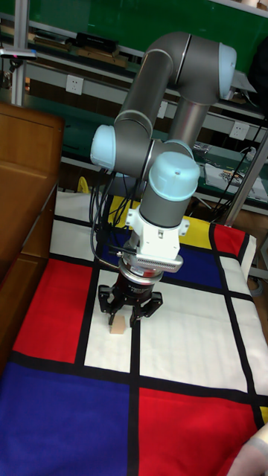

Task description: Put the object on the shelf

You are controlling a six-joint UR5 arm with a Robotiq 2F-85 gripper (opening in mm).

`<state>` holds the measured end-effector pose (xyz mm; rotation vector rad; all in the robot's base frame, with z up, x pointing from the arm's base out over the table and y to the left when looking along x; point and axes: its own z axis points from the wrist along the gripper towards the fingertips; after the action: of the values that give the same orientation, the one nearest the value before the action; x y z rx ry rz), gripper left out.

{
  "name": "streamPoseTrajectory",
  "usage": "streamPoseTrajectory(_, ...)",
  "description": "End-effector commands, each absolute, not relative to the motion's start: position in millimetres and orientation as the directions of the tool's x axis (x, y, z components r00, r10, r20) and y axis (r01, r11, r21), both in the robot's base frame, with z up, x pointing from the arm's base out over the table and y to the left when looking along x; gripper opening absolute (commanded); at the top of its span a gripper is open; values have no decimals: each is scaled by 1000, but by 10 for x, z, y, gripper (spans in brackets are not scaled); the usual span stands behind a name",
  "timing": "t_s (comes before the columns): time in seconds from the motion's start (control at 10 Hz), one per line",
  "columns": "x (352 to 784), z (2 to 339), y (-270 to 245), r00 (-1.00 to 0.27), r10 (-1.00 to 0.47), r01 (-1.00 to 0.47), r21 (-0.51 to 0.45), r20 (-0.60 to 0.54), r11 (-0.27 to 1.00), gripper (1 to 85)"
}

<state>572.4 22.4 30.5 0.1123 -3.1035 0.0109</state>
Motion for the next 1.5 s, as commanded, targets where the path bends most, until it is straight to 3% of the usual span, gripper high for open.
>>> streamPoseTrajectory(0.0,5699,245,198,-994,-98,-98,5,45,995,537)
streamPoseTrajectory(0.6,5699,46,164,-994,-99,-98,14,51,995,533)
streamPoseTrajectory(0.7,5712,50,208,-996,-69,-68,26,48,997,430)
streamPoseTrajectory(0.8,5715,52,207,-997,-54,-52,23,49,998,393)
streamPoseTrajectory(1.0,5776,72,234,-999,8,9,18,37,1000,107)
streamPoseTrajectory(1.1,5809,110,250,-999,33,33,12,33,999,10)
streamPoseTrajectory(1.4,5885,234,261,-1000,21,21,-7,11,1000,10)
